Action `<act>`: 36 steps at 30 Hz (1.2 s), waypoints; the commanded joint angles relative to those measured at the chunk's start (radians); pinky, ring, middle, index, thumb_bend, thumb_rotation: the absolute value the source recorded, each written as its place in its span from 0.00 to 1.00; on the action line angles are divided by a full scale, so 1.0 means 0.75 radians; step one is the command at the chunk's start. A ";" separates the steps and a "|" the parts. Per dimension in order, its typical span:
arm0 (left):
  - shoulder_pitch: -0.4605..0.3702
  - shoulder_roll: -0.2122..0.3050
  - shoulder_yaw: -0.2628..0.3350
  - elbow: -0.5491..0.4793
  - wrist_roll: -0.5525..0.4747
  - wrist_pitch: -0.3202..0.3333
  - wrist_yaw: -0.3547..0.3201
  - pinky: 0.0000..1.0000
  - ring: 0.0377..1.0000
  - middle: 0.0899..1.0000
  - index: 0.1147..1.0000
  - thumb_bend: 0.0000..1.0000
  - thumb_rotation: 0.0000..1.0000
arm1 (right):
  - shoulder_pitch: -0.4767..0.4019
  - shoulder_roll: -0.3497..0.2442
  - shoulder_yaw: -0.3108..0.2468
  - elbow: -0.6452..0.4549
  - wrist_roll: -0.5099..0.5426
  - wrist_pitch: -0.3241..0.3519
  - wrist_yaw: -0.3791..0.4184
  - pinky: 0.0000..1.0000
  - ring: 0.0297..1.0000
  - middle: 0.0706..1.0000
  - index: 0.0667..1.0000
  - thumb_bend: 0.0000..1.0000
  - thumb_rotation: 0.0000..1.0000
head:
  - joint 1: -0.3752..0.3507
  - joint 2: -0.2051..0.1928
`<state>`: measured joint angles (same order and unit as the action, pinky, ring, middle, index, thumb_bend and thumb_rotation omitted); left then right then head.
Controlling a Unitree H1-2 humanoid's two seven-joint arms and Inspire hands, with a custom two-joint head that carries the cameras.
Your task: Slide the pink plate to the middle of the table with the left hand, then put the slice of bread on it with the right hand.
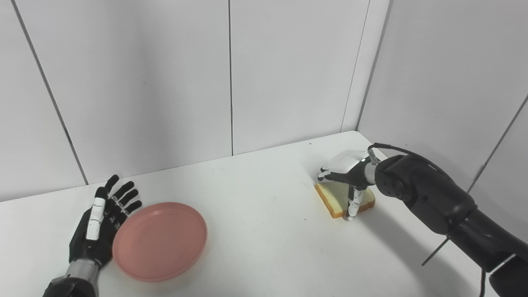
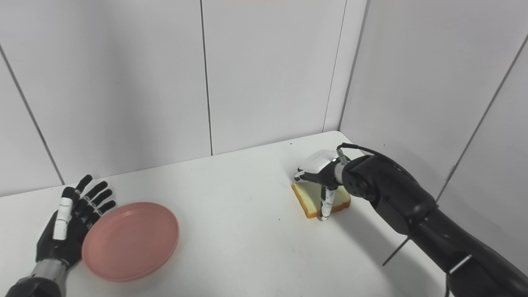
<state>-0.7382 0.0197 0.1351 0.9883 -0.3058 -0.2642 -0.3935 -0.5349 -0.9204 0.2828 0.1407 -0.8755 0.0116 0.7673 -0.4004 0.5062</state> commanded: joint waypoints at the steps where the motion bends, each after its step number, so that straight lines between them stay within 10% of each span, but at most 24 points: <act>1: 0.032 -0.002 0.000 0.007 0.001 0.012 -0.008 0.78 0.84 0.82 0.91 0.90 0.73 | -0.050 -0.034 -0.023 0.012 -0.007 0.025 -0.028 1.00 1.00 0.98 0.90 1.00 0.28 | 0.002 0.004; 10: 0.045 -0.001 0.000 -0.026 0.000 0.035 -0.003 0.79 0.85 0.82 0.91 0.89 0.73 | -0.050 -0.018 -0.011 0.096 -0.009 0.014 -0.068 0.95 0.93 0.96 0.88 1.00 0.25 | 0.002 0.013; 15: 0.048 -0.001 -0.003 -0.031 0.002 0.038 -0.002 0.78 0.85 0.83 0.91 0.88 0.73 | -0.065 0.006 -0.026 0.124 0.083 0.081 0.032 0.57 0.74 0.90 0.87 1.00 0.17 | 0.002 0.016; 22: 0.046 -0.002 -0.005 -0.035 0.004 0.042 0.000 0.78 0.85 0.83 0.91 0.89 0.73 | -0.073 -0.004 0.051 0.152 0.005 0.061 0.028 0.47 0.52 0.59 0.76 0.96 0.19 | 0.003 0.020; 36: 0.044 -0.006 -0.006 -0.036 0.008 0.046 0.010 0.75 0.82 0.82 0.90 0.89 0.73 | -0.059 -0.017 0.074 0.164 -0.008 0.060 -0.031 0.42 0.48 0.57 0.67 0.85 0.19 | 0.008 0.027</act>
<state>-0.7221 0.0164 0.1323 0.9561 -0.3048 -0.2464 -0.3924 -0.5948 -0.9102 0.3321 0.2593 -0.8836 0.0487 0.7265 -0.3958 0.5246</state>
